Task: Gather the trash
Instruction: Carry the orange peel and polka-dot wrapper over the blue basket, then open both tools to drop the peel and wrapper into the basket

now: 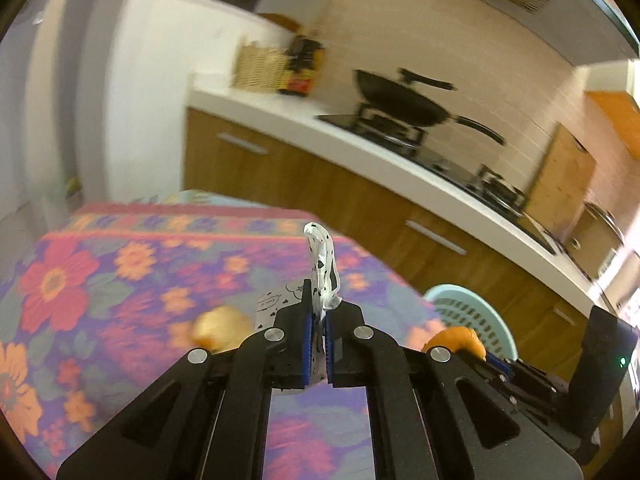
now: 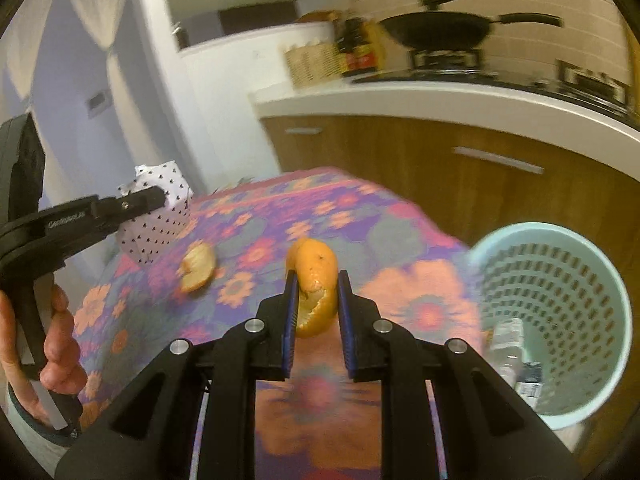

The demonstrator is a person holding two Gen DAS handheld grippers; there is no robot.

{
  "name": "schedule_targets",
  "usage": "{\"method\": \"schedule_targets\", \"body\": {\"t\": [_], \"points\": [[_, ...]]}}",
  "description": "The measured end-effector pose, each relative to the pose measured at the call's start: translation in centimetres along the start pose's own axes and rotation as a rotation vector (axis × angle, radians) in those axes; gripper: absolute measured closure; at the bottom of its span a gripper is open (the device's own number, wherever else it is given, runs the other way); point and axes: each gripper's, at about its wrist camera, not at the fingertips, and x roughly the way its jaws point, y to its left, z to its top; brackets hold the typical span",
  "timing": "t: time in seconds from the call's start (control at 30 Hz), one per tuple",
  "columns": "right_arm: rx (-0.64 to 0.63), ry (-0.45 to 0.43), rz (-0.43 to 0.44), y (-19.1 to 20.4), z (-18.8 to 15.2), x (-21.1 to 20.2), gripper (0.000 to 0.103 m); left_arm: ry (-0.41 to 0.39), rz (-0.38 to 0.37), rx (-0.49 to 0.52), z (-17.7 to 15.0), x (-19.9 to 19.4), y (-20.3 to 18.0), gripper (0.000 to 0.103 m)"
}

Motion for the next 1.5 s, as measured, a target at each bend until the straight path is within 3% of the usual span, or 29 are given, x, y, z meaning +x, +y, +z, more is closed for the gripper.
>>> {"method": "schedule_targets", "body": {"t": [0.27,0.57,0.97,1.5], "points": [[0.126,-0.067,-0.14,-9.2,-0.1,-4.2,0.087,0.057,-0.11,0.132,-0.2,4.9,-9.6,0.1],[0.272,-0.03,-0.24,-17.3,-1.9,-4.6,0.087,0.188,-0.209,0.232,-2.7,12.0,-18.6,0.1],[0.343,0.028,-0.262,-21.2,-3.9,-2.6,0.087,0.301,-0.233,0.263,-6.0,17.5,-22.1,0.1],[0.351,0.064,-0.296,-21.1,-3.5,-1.8,0.087,0.315,-0.247,0.285,-6.5,17.9,-23.1,0.098]]}}
